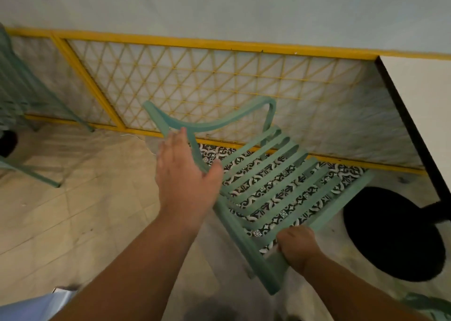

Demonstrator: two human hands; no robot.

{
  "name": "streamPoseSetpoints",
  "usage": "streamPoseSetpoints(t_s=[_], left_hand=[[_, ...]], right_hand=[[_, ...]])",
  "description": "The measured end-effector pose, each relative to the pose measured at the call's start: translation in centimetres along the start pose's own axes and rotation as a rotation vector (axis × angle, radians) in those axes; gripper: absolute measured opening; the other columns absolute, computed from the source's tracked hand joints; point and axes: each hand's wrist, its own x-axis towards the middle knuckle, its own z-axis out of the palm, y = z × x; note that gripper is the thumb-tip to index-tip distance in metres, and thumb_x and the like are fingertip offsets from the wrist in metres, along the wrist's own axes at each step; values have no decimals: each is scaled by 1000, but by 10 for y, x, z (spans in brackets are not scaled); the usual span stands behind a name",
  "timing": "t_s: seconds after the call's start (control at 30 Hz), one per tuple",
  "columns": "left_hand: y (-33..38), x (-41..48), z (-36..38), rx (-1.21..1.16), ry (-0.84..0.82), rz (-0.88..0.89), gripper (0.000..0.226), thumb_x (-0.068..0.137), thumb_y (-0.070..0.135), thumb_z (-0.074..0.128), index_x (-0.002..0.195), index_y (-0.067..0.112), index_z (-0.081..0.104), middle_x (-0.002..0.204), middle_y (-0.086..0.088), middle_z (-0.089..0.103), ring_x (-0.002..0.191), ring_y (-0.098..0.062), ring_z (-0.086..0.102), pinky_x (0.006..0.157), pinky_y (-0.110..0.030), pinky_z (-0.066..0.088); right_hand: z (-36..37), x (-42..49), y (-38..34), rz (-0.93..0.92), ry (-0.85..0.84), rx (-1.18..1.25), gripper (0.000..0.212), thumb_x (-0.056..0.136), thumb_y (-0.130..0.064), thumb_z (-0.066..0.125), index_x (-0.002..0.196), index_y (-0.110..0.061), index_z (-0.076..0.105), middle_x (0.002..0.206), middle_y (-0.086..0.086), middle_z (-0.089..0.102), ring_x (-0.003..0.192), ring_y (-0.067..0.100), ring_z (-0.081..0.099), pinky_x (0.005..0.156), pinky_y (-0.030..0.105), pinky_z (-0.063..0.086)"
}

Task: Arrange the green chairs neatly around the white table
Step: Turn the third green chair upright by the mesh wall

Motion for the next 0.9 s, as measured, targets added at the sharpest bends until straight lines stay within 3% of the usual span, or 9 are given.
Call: streamPoseSetpoints(t_s=[0.1,0.2,0.33,0.43,0.57,0.7,0.77,0.83,0.9], left_hand=[[-5,38,-6,-43,133,-166,87,84,40,64,156,10,28,163,-14,30,152,-28,19,125,-48,19],[-2,48,9,-76,104,-312,87,86,30,67,157,8,23,162,-15,28,149,-35,26,121,-50,29],[3,45,34,-247,-76,-598,94,93,7,58,162,15,-5,143,-13,51,113,-30,60,82,-38,50],[5,48,38,-172,-47,-574,93,95,1,55,162,13,-9,142,-14,51,104,-28,61,75,-34,47],[7,51,39,-102,-27,-528,89,96,2,53,162,10,-7,146,-15,50,117,-32,60,79,-32,43],[-6,54,46,-37,6,-510,69,95,5,54,155,-3,21,124,-15,58,102,-30,60,77,-33,40],[-12,59,53,10,27,-467,54,91,7,56,141,-7,42,120,-21,61,105,-39,62,76,-36,39],[-11,63,56,-22,15,-474,55,92,7,56,144,-3,39,113,-17,59,99,-37,59,76,-35,38],[-11,72,58,-59,-6,-496,57,96,7,54,148,3,31,107,-10,50,91,-28,53,76,-32,38]], right_hand=[[1,-1,-2,42,-9,140,38,100,-31,50,65,-31,37,87,-7,55,94,12,50,108,35,39],[-6,-5,2,137,21,391,40,93,-18,54,56,-32,48,69,-5,54,80,21,53,91,37,50],[1,-1,-1,89,36,321,24,99,-25,50,81,-25,65,85,-5,55,100,19,55,107,37,40],[4,4,-2,27,22,140,22,103,-27,44,101,-23,66,99,-4,58,110,16,53,113,37,31],[-9,10,1,-75,-9,124,20,101,-21,47,106,-19,66,106,2,64,108,22,58,106,41,41],[-1,11,40,-186,44,501,31,94,-47,47,95,-26,69,97,1,65,94,17,58,83,39,46],[-2,21,75,-158,227,675,46,89,-59,41,92,-25,72,91,-3,64,89,14,56,80,37,44],[-7,34,102,-175,310,604,50,91,-57,39,94,-21,74,91,-5,65,91,15,55,83,37,44],[-8,50,111,-188,214,382,60,91,-61,24,88,-23,70,88,-6,63,90,16,53,87,38,43]])
